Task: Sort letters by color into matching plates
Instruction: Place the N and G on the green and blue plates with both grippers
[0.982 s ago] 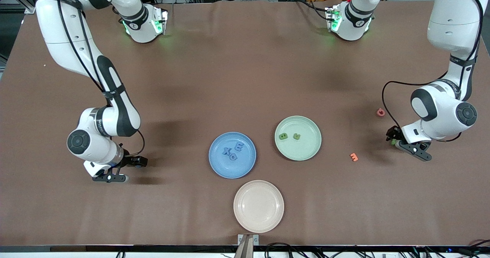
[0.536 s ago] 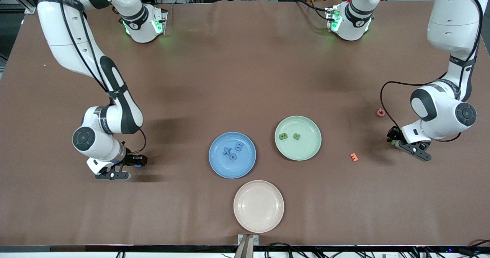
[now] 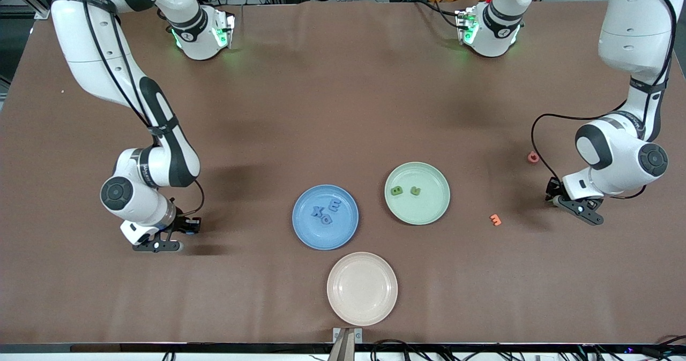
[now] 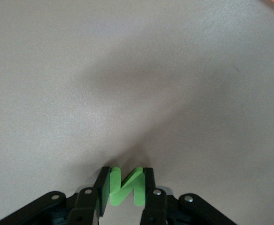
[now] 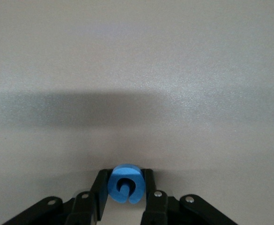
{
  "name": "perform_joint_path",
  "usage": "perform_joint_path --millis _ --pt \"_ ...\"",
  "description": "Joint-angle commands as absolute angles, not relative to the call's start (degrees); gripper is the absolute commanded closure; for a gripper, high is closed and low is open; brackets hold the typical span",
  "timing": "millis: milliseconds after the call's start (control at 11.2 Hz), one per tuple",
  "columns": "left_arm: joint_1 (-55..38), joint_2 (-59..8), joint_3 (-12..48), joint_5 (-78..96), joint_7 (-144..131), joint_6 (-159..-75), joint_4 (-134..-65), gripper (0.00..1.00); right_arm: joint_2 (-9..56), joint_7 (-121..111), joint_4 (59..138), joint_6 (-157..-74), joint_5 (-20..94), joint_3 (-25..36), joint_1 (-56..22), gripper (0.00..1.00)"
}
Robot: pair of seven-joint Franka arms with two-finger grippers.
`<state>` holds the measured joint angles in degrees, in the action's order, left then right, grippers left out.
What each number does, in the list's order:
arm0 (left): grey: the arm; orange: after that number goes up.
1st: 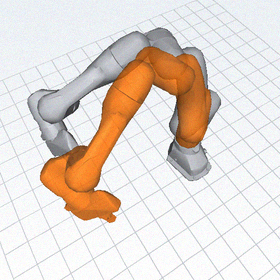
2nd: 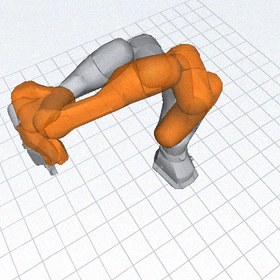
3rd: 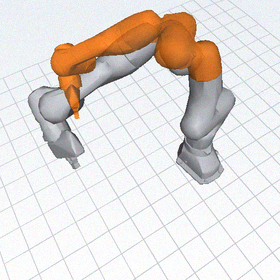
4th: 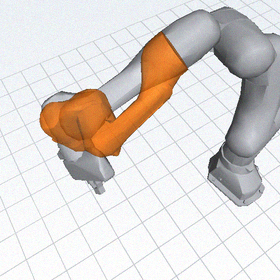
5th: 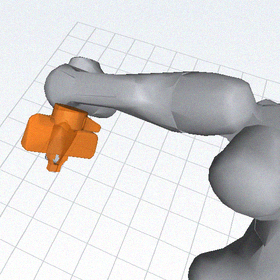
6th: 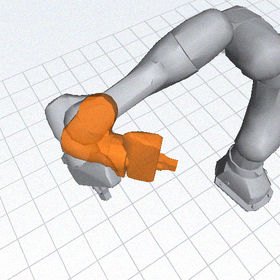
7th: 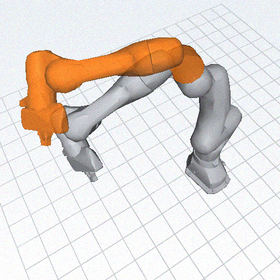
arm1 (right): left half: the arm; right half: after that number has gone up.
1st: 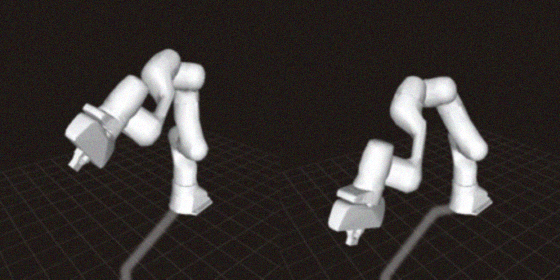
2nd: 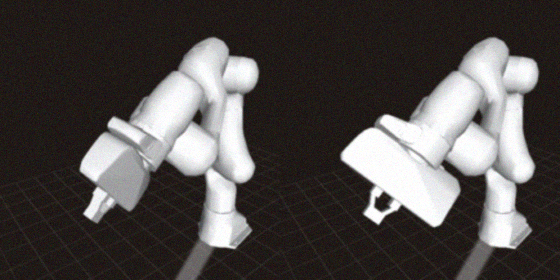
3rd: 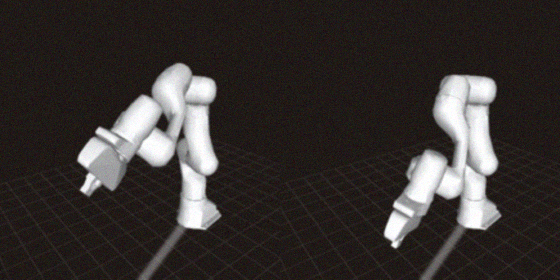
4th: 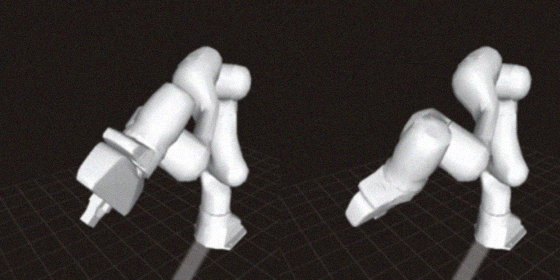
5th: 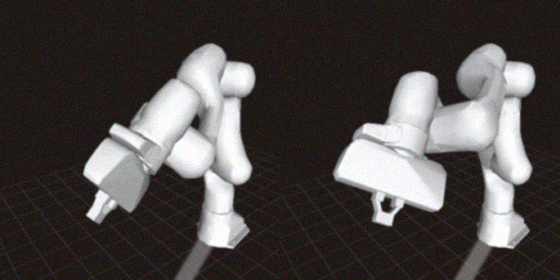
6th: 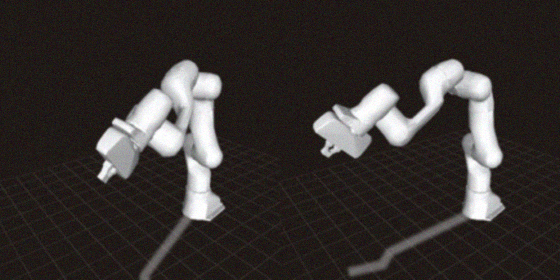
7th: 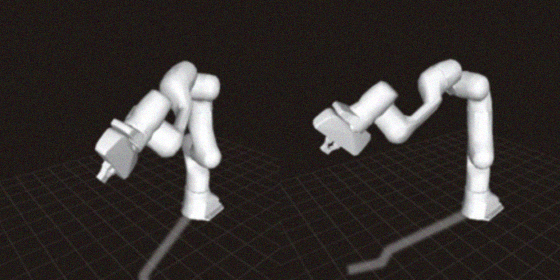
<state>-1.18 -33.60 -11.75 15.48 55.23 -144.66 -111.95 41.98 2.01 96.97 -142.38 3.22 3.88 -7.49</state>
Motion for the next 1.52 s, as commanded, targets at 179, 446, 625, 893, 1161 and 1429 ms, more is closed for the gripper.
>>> perform_joint_path --millis 179,446,625,893,1161,1429 --pt "-1.8 -33.1 -11.9 17.1 57.0 -144.9 -111.4 1.0 40.4 2.9 96.3 -139.2 3.1 3.3 -6.7 0.71" --pt "-3.7 -30.9 -10.6 17.3 52.6 -143.9 -111.4 1.0 38.5 6.3 95.1 -136.5 3.3 3.1 -7.6 0.71" --pt "-5.0 -29.5 -8.9 17.3 46.6 -143.0 -111.4 1.0 37.6 7.4 94.1 -135.1 6.5 3.1 -10.0 0.7" --pt "-10.0 -28.0 -7.6 16.7 34.4 -141.3 -111.0 1.0 37.5 9.9 91.2 -135.0 13.3 3.1 -15.2 0.66" --pt "-14.2 -28.2 -6.8 16.6 27.4 -141.2 -110.3 1.0 37.9 14.6 88.9 -135.1 13.5 1.1 -19.9 0.67" --pt "-20.4 -29.1 -5.7 16.6 17.9 -141.3 -109.3 1.0 38.6 18.1 87.5 -135.7 13.5 0.5 -24.3 0.66"
